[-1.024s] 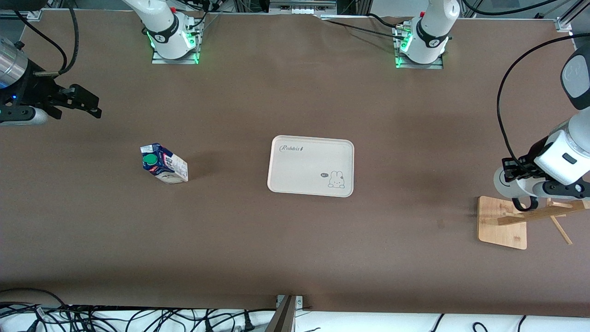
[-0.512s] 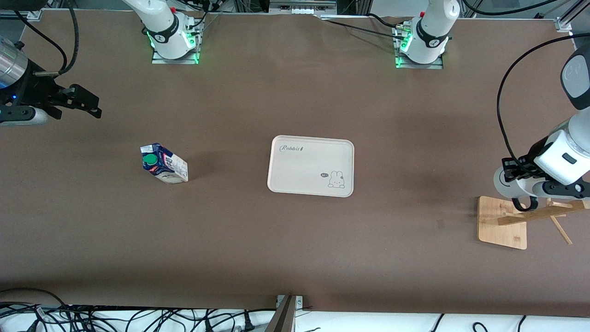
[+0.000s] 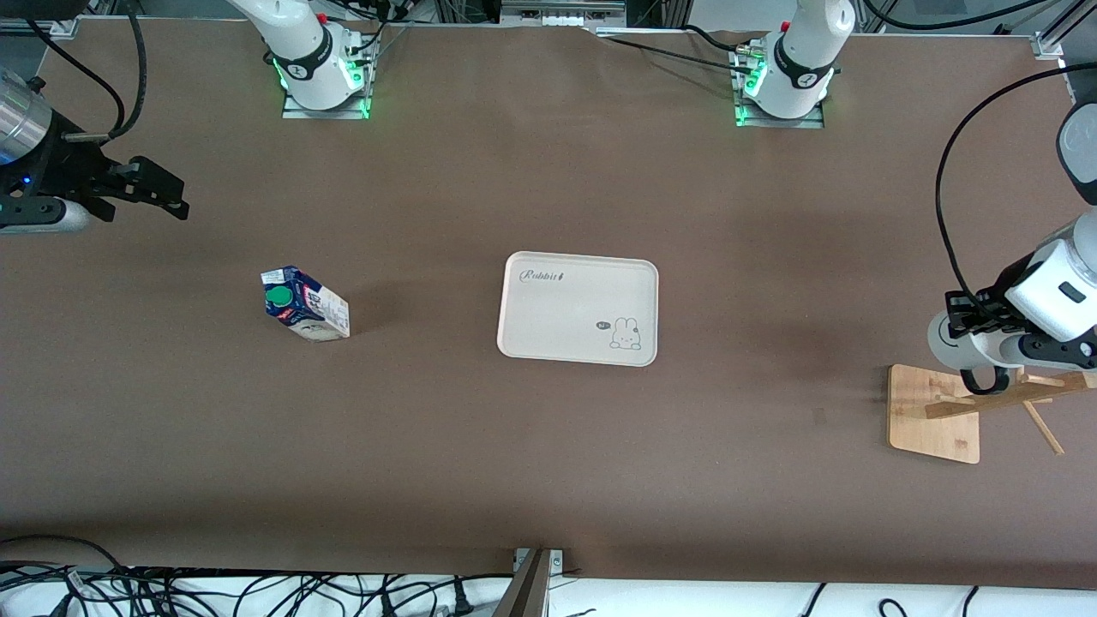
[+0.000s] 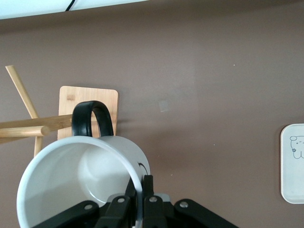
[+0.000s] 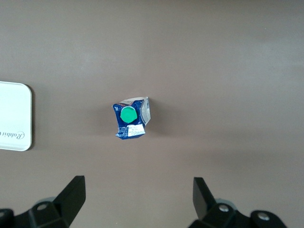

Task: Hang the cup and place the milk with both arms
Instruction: 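Align the mug handle with a stand peg using the left gripper, then hook the mug handle onto the peg and open the left gripper, then raise the left gripper away from the hanging mug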

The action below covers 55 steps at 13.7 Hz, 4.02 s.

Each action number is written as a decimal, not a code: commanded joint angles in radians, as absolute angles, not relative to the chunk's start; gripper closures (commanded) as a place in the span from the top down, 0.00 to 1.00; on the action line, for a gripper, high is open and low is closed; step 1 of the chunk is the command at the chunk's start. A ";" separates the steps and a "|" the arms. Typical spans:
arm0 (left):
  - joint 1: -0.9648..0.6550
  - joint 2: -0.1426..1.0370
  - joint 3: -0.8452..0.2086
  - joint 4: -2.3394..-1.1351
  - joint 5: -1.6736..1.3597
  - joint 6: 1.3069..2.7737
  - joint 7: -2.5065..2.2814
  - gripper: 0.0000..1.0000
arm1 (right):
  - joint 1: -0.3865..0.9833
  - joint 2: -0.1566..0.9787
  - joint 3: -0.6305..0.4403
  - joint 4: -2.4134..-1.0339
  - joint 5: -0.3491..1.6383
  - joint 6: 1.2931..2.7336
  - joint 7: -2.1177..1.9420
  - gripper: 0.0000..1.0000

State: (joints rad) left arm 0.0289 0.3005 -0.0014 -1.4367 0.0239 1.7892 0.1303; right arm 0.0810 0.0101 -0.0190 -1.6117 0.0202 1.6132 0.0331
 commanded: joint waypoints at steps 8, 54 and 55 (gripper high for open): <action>0.058 0.319 0.006 -1.419 0.008 1.795 0.279 0.00 | 0.072 0.000 -0.012 -1.618 0.040 1.615 0.026 1.00; -0.083 -0.046 0.021 -1.720 -0.072 1.715 0.049 1.00 | 0.078 -0.008 0.023 -1.617 0.087 1.618 0.028 1.00; -0.083 -0.029 0.021 -1.689 -0.046 1.704 0.064 1.00 | 0.078 -0.008 0.023 -1.617 0.087 1.620 0.028 1.00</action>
